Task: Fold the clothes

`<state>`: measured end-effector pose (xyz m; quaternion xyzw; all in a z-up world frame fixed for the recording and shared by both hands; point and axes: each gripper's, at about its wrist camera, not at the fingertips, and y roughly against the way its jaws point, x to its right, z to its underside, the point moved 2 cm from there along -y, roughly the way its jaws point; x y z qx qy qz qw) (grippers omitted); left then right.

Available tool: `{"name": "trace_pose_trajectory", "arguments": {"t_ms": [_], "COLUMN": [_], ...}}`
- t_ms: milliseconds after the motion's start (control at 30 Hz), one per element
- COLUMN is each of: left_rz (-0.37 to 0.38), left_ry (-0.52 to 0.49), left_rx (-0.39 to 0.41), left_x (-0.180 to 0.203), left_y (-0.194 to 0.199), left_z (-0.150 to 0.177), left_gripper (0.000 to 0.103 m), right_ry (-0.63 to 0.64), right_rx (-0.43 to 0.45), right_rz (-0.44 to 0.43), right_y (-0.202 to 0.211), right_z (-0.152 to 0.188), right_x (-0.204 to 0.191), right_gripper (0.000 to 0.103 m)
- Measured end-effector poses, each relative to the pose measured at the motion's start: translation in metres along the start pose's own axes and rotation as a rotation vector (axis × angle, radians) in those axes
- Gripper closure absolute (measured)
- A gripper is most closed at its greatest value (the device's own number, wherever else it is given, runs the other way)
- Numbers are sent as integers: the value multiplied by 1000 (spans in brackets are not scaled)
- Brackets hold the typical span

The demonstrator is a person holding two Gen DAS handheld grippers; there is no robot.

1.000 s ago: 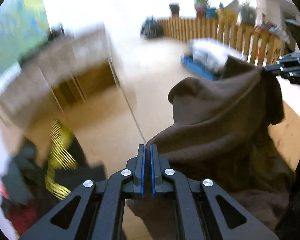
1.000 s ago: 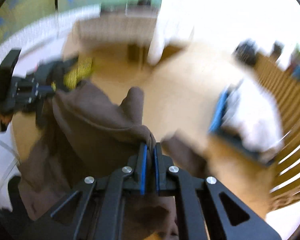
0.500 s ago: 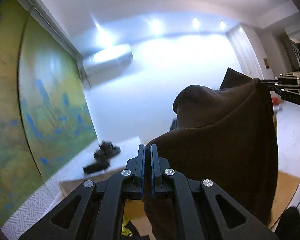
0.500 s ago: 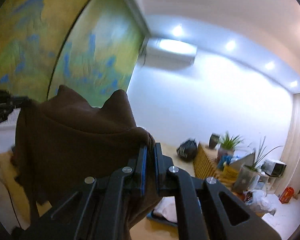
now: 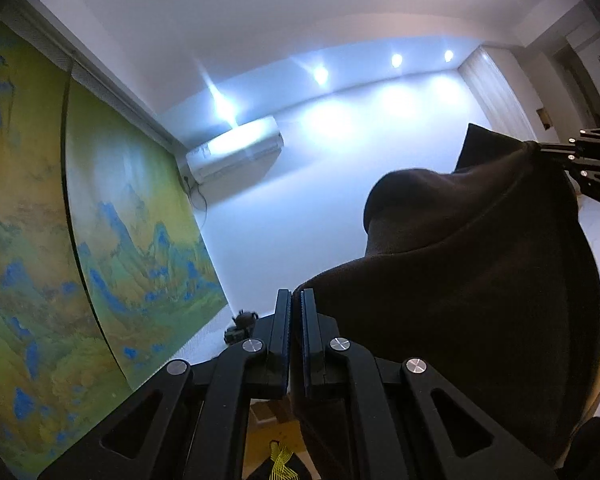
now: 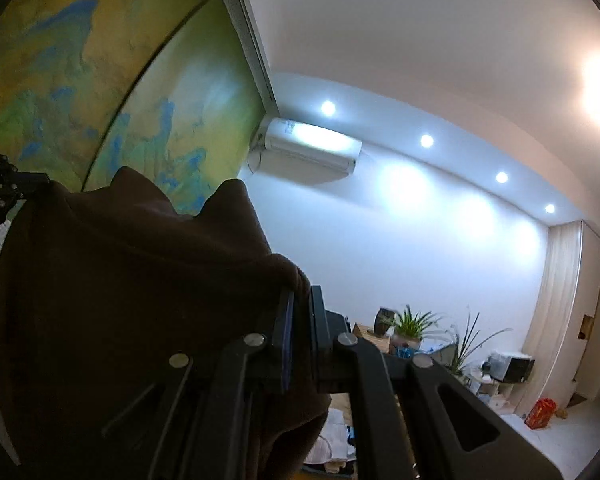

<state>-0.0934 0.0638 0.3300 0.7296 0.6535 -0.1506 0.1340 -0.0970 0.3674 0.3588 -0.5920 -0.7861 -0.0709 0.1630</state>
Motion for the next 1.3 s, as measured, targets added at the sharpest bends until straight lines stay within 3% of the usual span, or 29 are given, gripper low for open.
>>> {"name": "trace_pose_trajectory", "arguments": {"t_ms": [167,367,400,467,567,633,733,767,833,967,1067,1167,1300], "left_rz": [13,54,65,87,121,143,177,188,190,399,496,472,376], "left_ry": [-4,-21,-23,-25,-30,-33,-37,-38,-11,24,19,-51,-103], "left_rx": [-113,-344,-386,-470,-595,-679,-804,-844,-849,-873,-923,-973,-999], "left_x": [6,41,49,65,88,104,127,134,128,150,178,202,188], "left_y": [-93,-282,-299,-331,-380,-412,-461,-475,-448,-369,-344,-340,-347], "left_z": [37,133,154,194,255,296,356,375,377,387,407,436,461], "left_gripper": [99,99,99,99,95,96,96,96,96,92,92,92,92], "right_ry": [16,28,28,43,106,71,26,25,3,-77,-123,-18,57], "right_rx": [-117,-293,-331,-432,-685,-844,-919,-918,-928,-1001,-1082,-1098,-1125], "right_rz": [-11,-12,-5,0,-53,-145,-155,-148,-189,-312,-396,-367,-306], "right_y": [-94,-243,-271,-326,-400,-426,-428,-422,-401,-344,-328,-320,-327], "right_z": [54,156,179,233,325,376,401,402,406,439,468,488,510], "right_x": [-23,-65,-72,-90,-122,-132,-117,-111,-99,-102,-121,-147,-153], "right_gripper": [97,97,96,96,90,90,88,81,71,70,70,70,70]}}
